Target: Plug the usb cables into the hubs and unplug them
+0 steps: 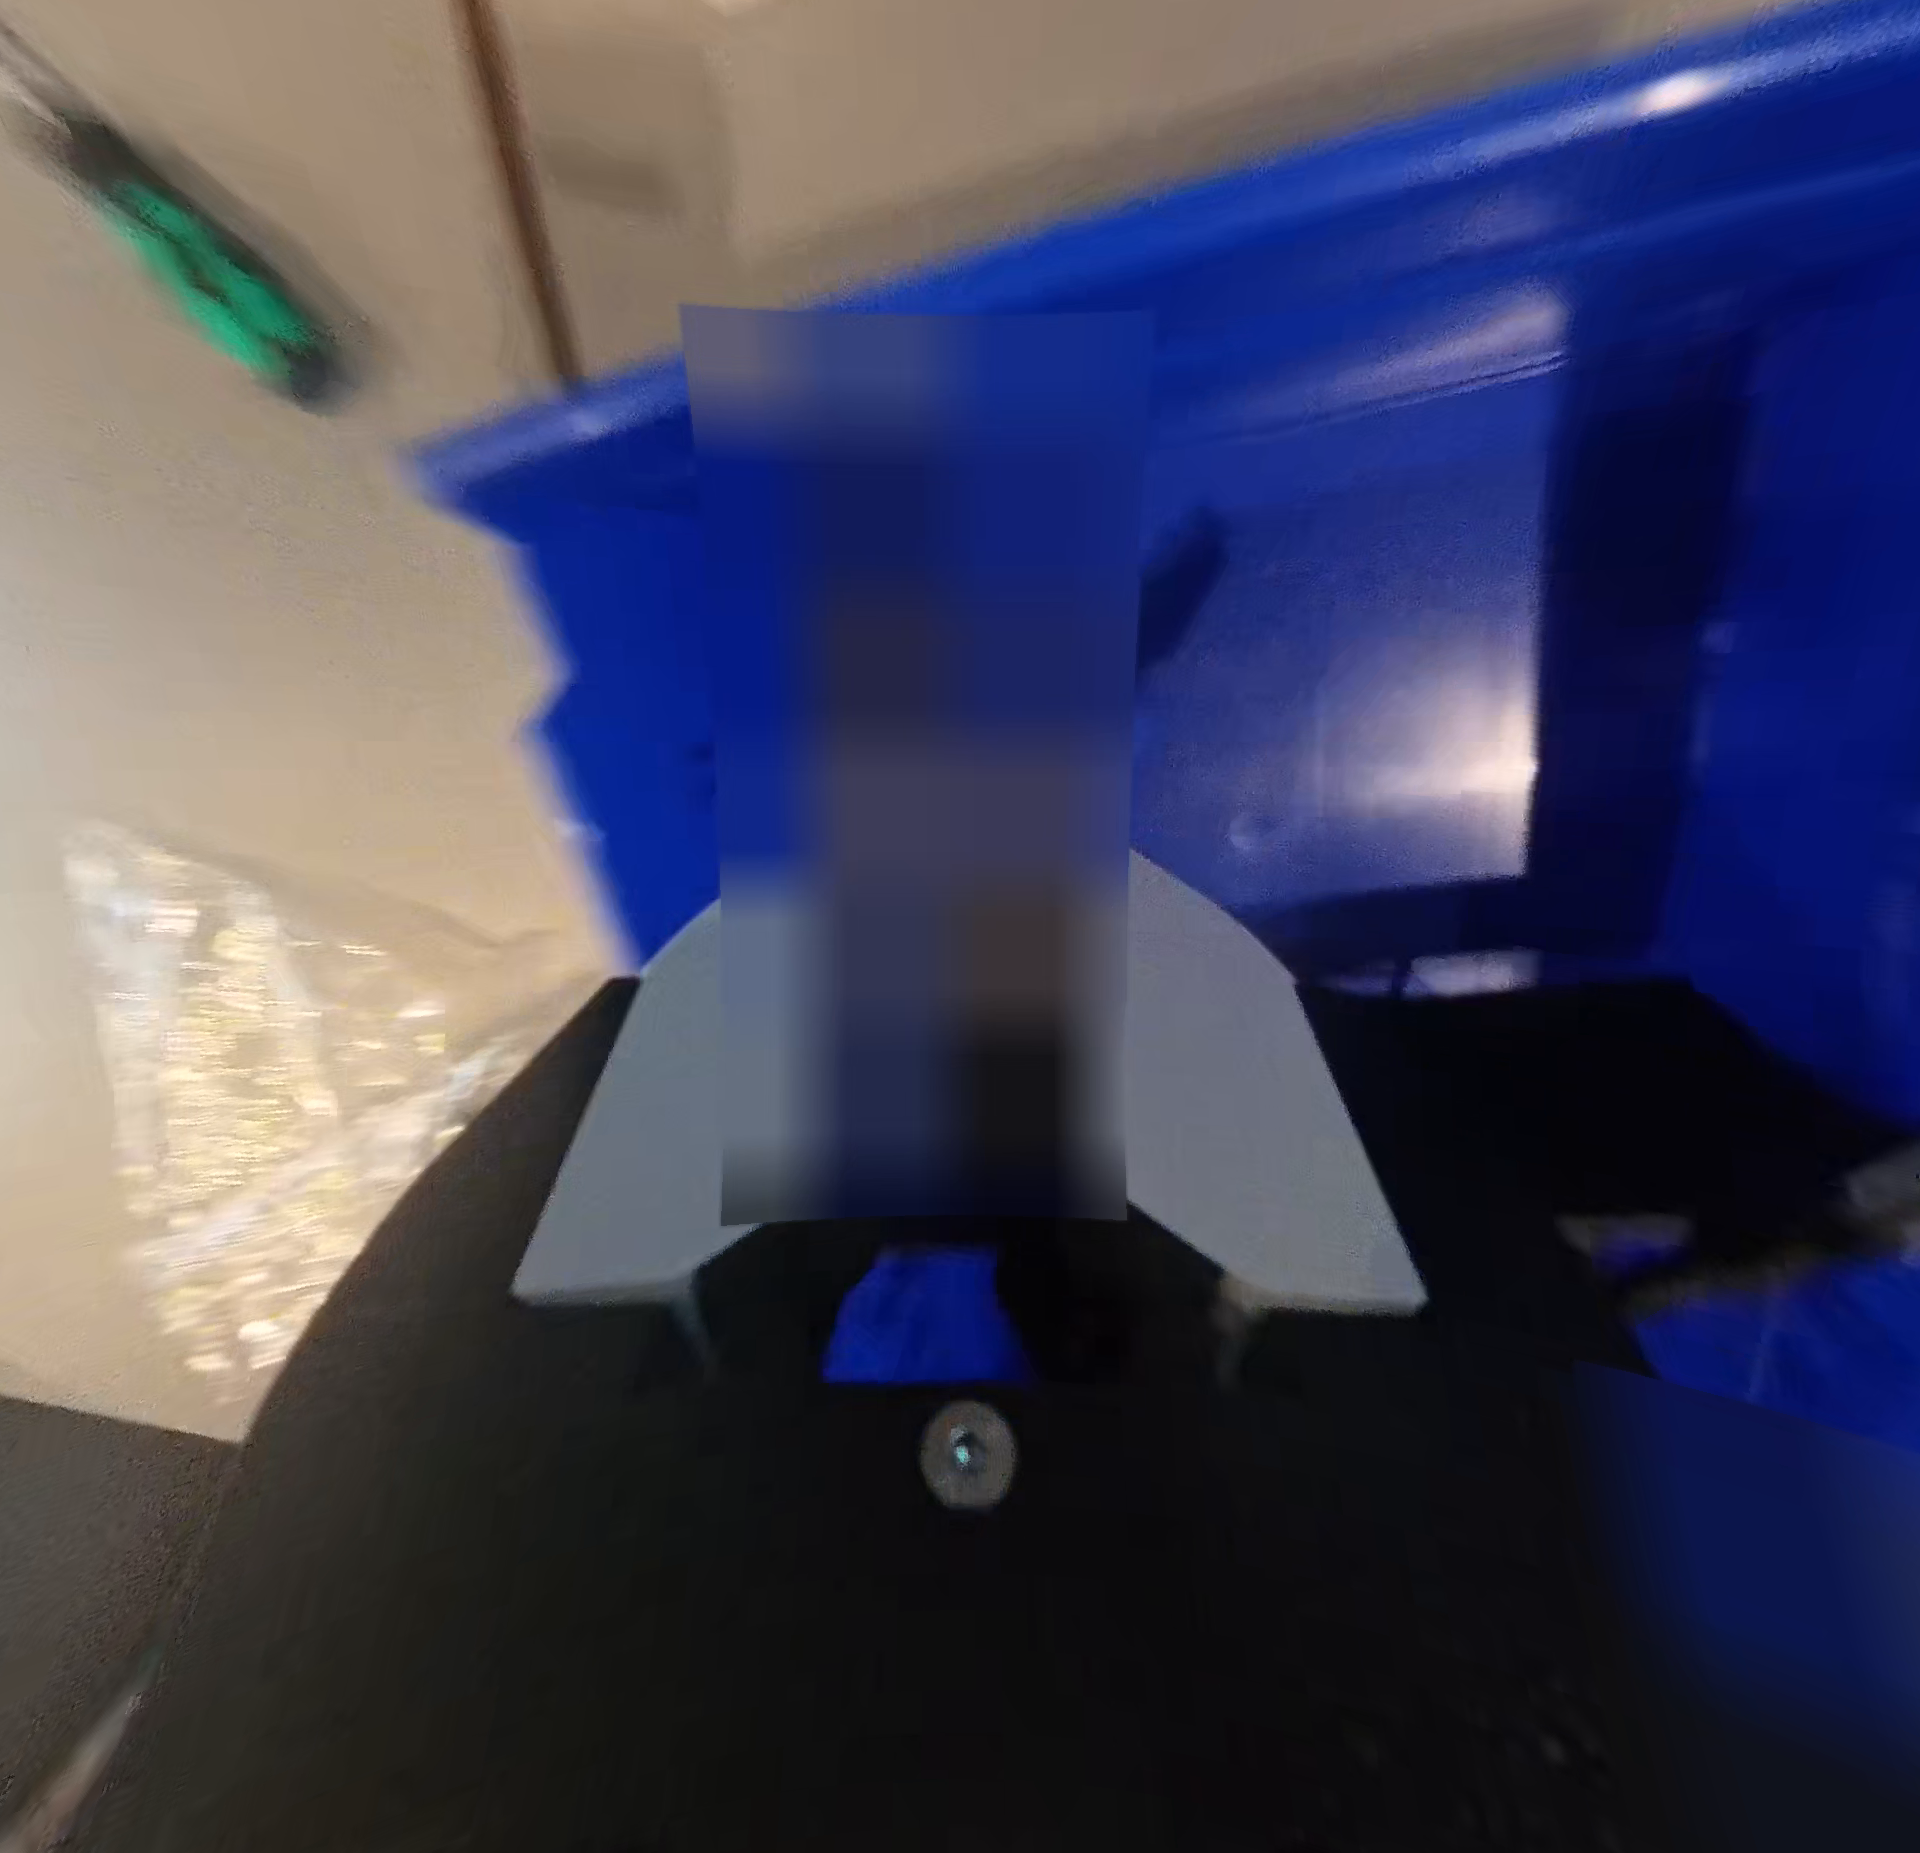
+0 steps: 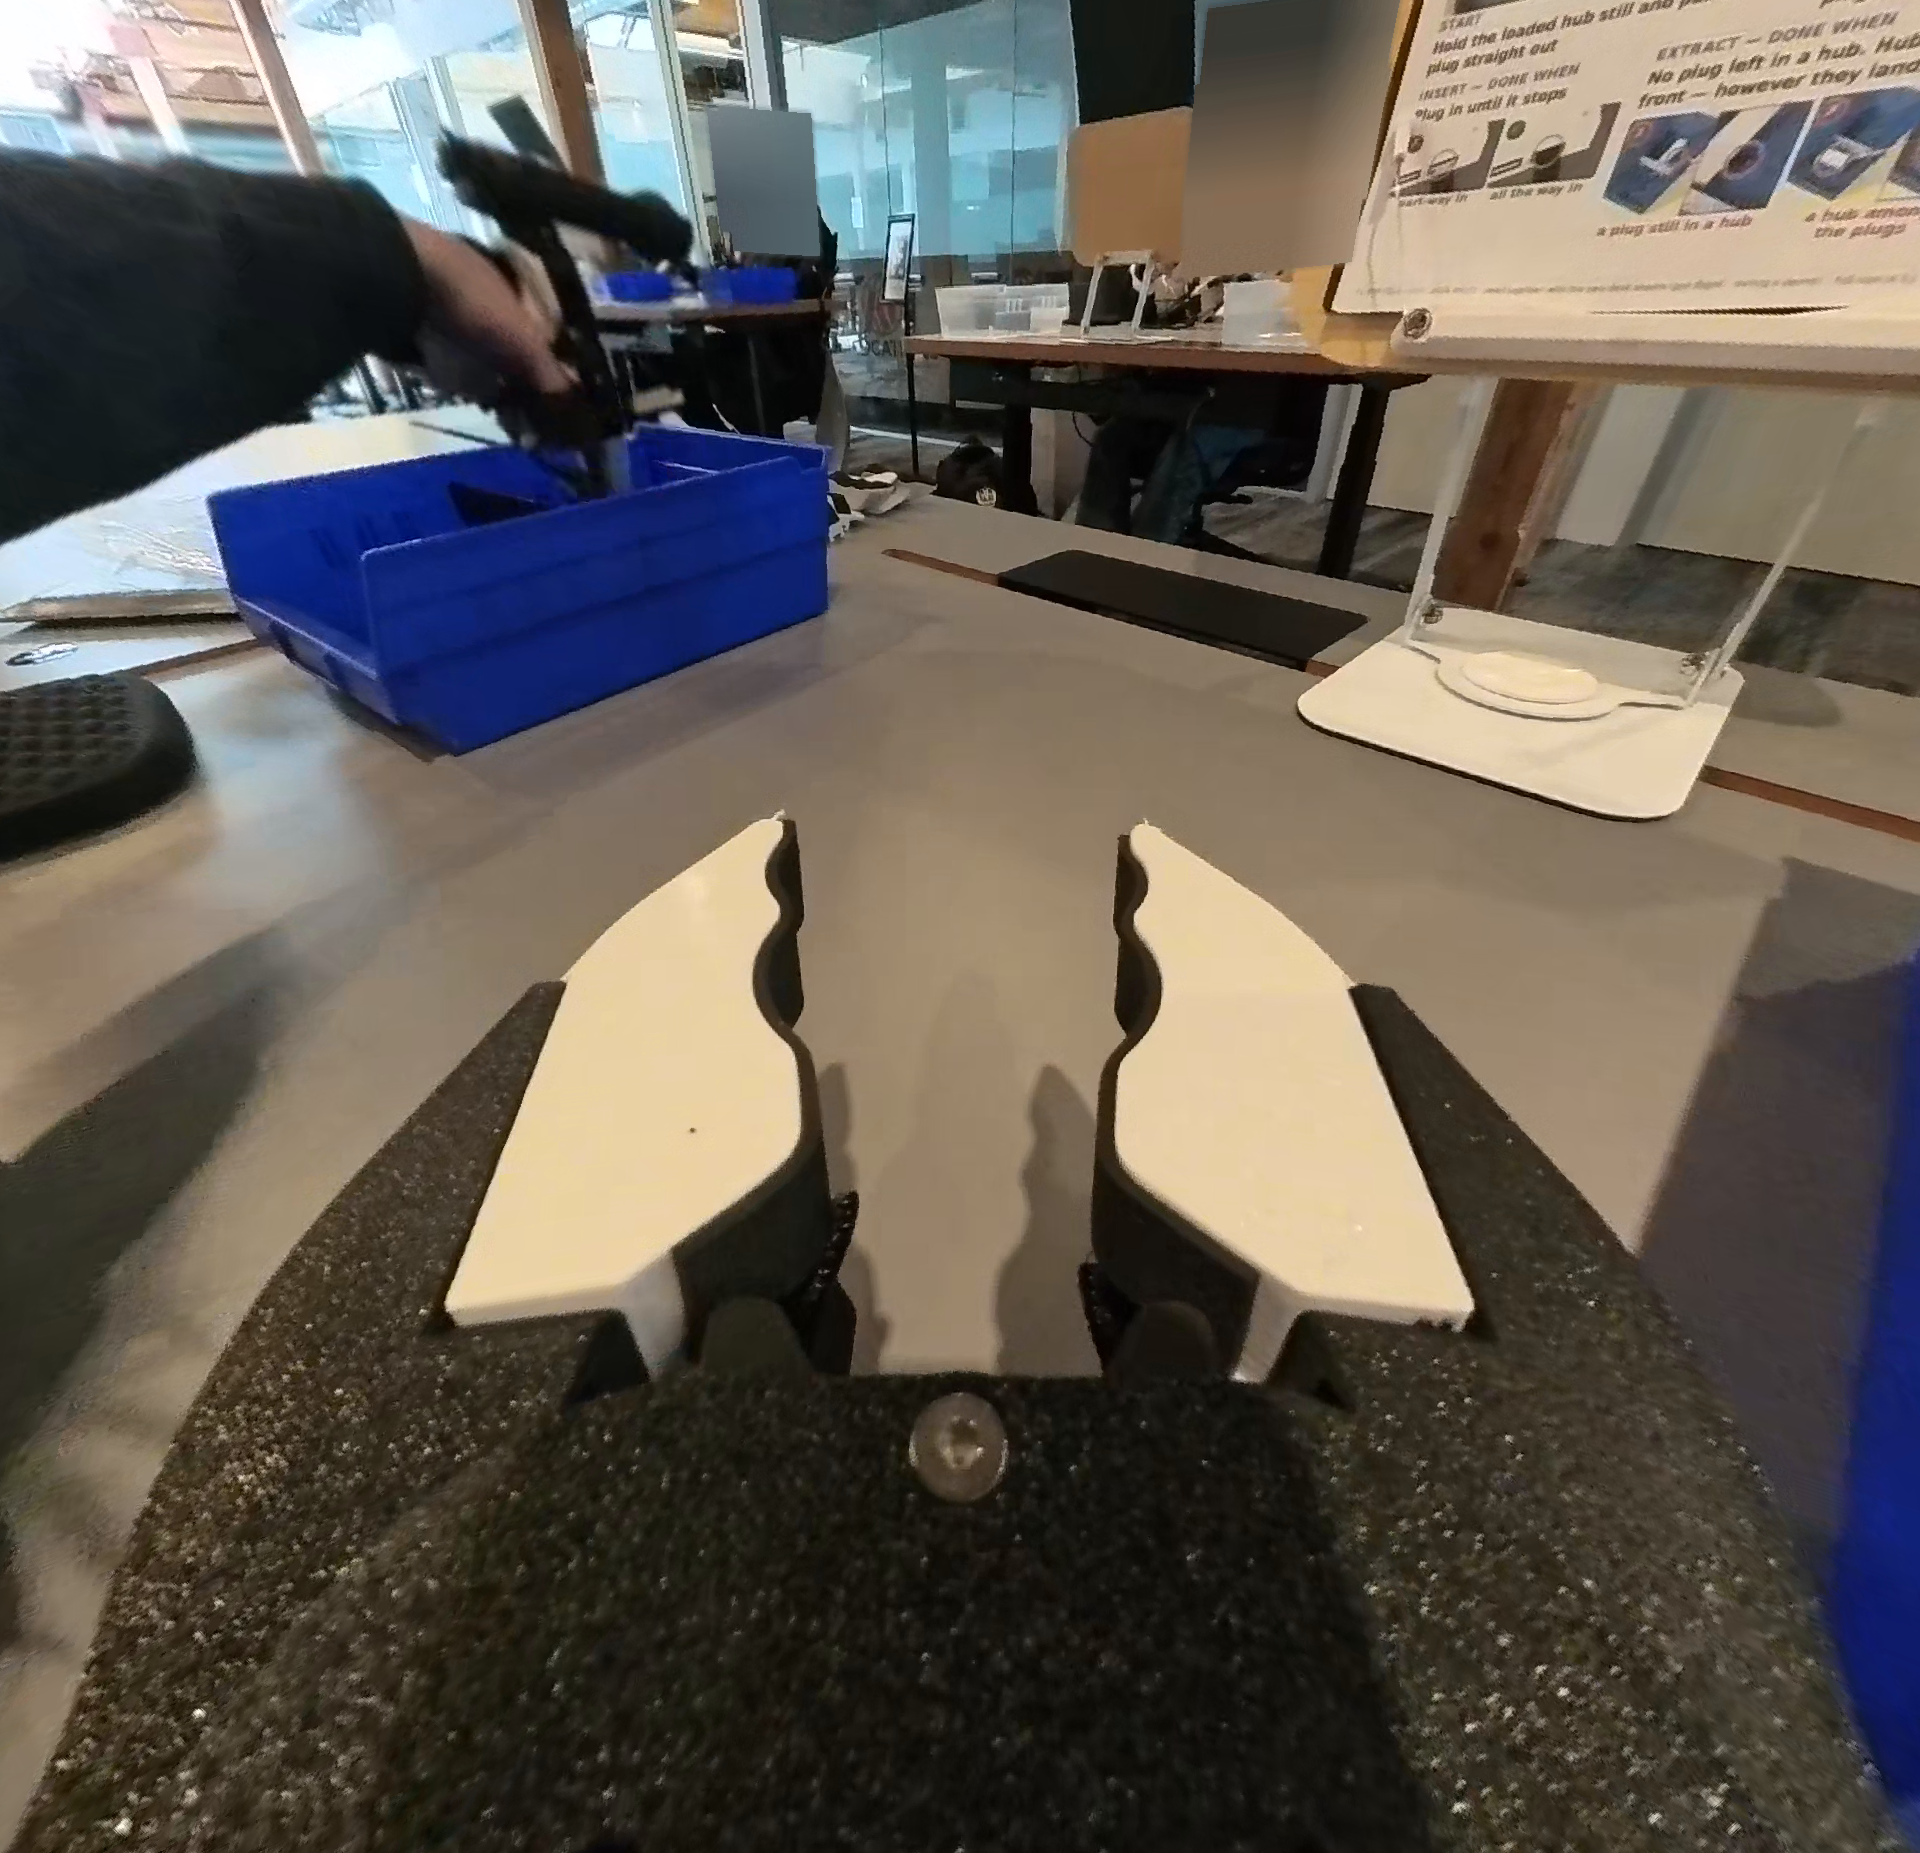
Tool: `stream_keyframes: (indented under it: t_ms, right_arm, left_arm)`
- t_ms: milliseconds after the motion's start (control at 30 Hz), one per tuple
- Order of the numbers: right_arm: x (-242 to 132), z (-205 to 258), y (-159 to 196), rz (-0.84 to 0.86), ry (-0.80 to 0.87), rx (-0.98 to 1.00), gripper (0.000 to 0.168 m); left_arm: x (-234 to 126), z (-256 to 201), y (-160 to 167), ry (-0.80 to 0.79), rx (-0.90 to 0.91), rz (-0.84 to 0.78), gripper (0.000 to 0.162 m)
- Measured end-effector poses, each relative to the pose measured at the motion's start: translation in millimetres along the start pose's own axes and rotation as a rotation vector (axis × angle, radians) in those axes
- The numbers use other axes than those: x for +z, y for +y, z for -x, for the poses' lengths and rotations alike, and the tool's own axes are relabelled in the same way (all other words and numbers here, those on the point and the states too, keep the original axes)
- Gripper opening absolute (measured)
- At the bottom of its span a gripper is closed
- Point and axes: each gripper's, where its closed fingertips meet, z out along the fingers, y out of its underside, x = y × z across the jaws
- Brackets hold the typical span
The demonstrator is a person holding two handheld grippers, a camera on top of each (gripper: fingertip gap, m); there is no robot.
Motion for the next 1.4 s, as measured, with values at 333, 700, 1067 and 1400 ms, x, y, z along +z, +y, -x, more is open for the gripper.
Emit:
stream_keyframes:
  t_ms: [333, 700, 1067, 1400]
  right_arm:
    - [3, -1, 6, 0.039, 0.021, -0.035, 0.055]
    - [0, -9, 6, 0.045, 0.120, -0.179, 0.043]
    - [-2, -9, 3, 0.030, 0.128, -0.107, 0.046]
    - [-6, -7, -3, -0.022, 0.056, 0.066, 0.051]
  left_arm:
    - [-155, -89, -25, 0.122, 0.407, -0.572, 0.035]
    - [-126, -345, 30, 0.187, 1.072, -0.703, 0.035]
    - [-44, -413, 63, 0.393, 1.060, -0.517, 0.036]
    - [-110, -373, 70, 0.481, 0.837, -0.789, 0.052]
